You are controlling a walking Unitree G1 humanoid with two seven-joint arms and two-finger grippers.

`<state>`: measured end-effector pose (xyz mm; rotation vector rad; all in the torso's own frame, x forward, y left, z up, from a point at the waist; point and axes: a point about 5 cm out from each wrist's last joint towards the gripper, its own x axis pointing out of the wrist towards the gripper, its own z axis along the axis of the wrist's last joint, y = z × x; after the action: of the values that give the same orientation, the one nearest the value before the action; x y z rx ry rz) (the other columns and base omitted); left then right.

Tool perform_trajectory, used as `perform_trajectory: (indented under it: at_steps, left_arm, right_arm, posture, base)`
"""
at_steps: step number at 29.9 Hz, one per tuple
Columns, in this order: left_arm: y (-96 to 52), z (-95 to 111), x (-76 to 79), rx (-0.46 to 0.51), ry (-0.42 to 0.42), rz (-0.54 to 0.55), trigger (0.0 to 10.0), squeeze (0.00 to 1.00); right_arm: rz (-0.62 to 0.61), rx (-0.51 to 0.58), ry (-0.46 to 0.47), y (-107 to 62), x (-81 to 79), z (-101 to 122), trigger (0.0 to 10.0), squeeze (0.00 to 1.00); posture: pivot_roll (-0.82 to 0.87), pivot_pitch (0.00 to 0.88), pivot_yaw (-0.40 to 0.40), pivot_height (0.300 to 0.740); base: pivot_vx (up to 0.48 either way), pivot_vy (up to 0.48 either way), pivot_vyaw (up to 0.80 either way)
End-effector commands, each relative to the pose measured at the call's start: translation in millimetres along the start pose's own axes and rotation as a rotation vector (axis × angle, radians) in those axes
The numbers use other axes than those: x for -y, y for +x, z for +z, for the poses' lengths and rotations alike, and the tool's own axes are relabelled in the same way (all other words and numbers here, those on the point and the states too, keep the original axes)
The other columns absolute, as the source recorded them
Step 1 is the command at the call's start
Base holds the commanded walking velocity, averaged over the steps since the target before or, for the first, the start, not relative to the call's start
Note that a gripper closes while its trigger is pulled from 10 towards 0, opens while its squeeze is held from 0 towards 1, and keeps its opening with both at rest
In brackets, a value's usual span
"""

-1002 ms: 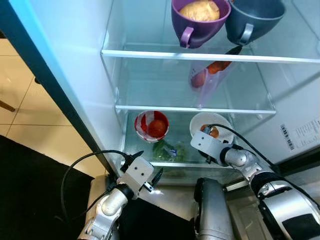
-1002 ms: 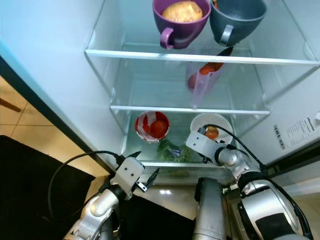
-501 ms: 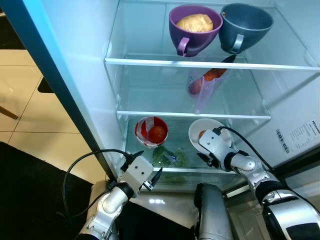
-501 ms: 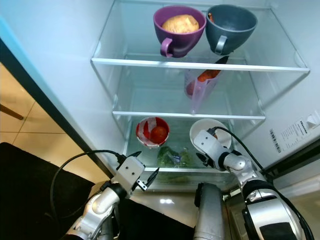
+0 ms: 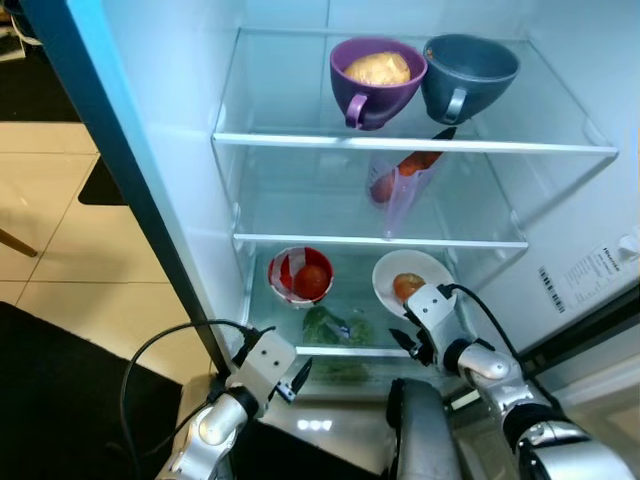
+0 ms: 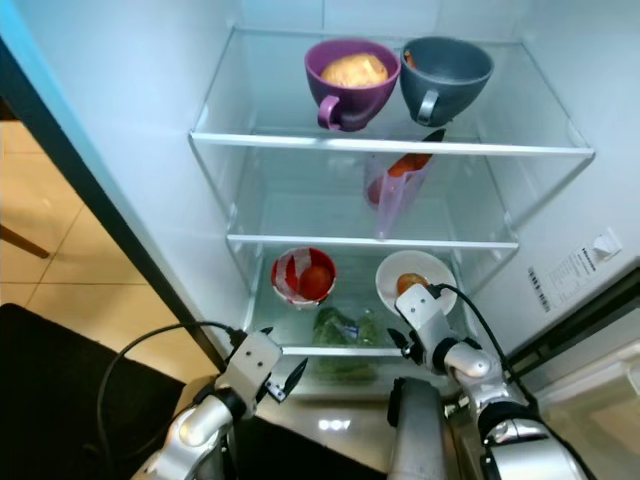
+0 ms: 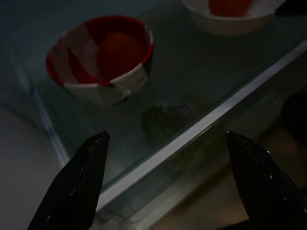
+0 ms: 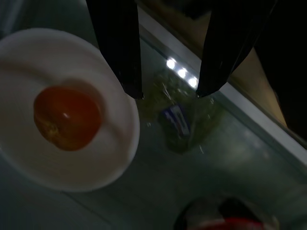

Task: Restocking fridge

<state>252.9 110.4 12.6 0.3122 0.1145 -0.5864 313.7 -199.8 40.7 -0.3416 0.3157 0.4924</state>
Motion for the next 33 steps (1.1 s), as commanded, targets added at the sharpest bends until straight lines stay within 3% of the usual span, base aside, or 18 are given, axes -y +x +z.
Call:
perform_trajectory:
  at_steps: [1, 10, 17, 33]
  left_arm:
    - [-6.4, -10.2, -4.7, -0.039, -0.017, 0.025, 10.0, 0.0]
    - [-15.9, -31.7, -12.1, -0.138, -0.103, 0.107, 10.0, 0.0]
    - [-24.6, -47.5, -12.1, -0.218, -0.132, 0.136, 10.0, 0.0]
    - [-31.2, -57.8, -11.0, -0.272, -0.148, 0.145, 10.0, 0.0]
  right_arm:
    - [-0.014, -0.016, 0.055, -2.5, -4.3, -8.7, 10.0, 0.0]
    - [-0.027, -0.113, 0.127, -7.2, -24.4, -35.1, 10.0, 0.0]
    - [0.026, -0.196, 0.203, -11.6, -55.6, -58.2, 10.0, 0.0]
    - [0.02, -0.26, 0.265, -20.4, -68.0, -75.5, 10.0, 0.0]
  posture:
    - [0.15, 0.121, -0.013, 0.426]
    - [0.14, 0.107, -0.015, 0.426]
    - [0.13, 0.088, -0.013, 0.426]
    - [0.13, 0.071, -0.006, 0.461]
  base:
    - [0.0, 0.0, 0.0]
    - [0.0, 0.0, 0.0]
    - [0.0, 0.0, 0.0]
    - [0.0, 0.0, 0.0]
